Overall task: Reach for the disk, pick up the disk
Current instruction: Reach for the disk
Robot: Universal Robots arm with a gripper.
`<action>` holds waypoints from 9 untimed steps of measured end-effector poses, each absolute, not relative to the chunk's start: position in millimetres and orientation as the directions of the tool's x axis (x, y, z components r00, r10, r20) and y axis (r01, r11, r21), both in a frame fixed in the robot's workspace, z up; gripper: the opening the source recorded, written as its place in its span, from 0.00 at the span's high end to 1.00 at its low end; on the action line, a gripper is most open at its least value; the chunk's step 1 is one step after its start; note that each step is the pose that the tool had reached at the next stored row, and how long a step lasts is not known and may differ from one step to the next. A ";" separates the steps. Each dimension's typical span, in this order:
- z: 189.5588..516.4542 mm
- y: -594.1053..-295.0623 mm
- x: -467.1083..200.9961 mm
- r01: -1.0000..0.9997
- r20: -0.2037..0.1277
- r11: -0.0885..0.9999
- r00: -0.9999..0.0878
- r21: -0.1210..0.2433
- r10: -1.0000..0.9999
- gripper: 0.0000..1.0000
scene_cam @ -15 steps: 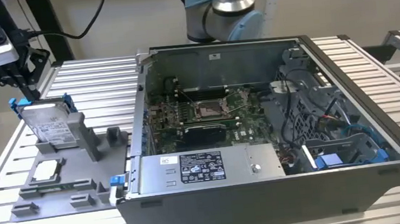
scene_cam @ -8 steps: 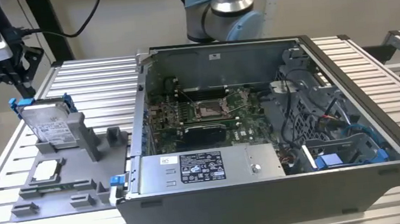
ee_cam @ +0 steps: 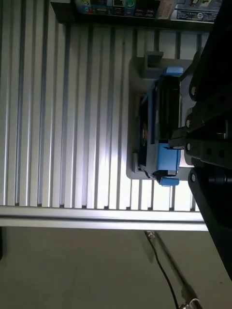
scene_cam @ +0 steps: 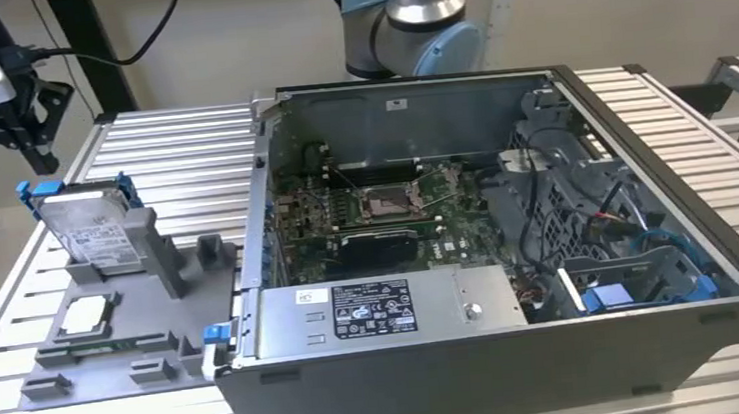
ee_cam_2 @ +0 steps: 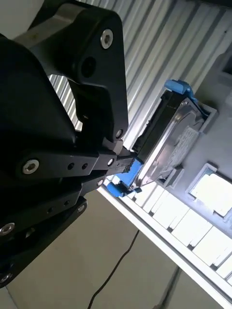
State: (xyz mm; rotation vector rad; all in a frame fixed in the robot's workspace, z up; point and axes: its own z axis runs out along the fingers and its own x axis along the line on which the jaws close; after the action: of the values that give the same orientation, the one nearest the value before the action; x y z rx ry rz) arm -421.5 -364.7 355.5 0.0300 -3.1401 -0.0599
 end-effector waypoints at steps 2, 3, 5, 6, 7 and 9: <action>355.2 -364.1 -423.4 -0.019 0.001 0.999 -1.000 0.038 -0.019 1.00; 355.0 -364.1 -424.4 -0.019 0.000 0.999 -1.000 0.038 -0.019 1.00; 354.8 -364.1 -426.2 -0.019 0.001 0.999 -1.000 0.038 -0.019 1.00; 354.6 -364.1 -427.0 -0.019 0.001 0.999 -1.000 0.038 -0.019 1.00; 354.6 -364.1 -427.9 -0.019 0.001 0.999 -1.000 0.038 -0.019 1.00; 354.5 -364.2 -429.2 -0.019 0.001 0.999 -1.000 0.038 -0.019 1.00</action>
State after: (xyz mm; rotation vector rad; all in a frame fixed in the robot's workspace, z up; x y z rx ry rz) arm -429.2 -364.2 354.5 0.0300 -3.1399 -0.0598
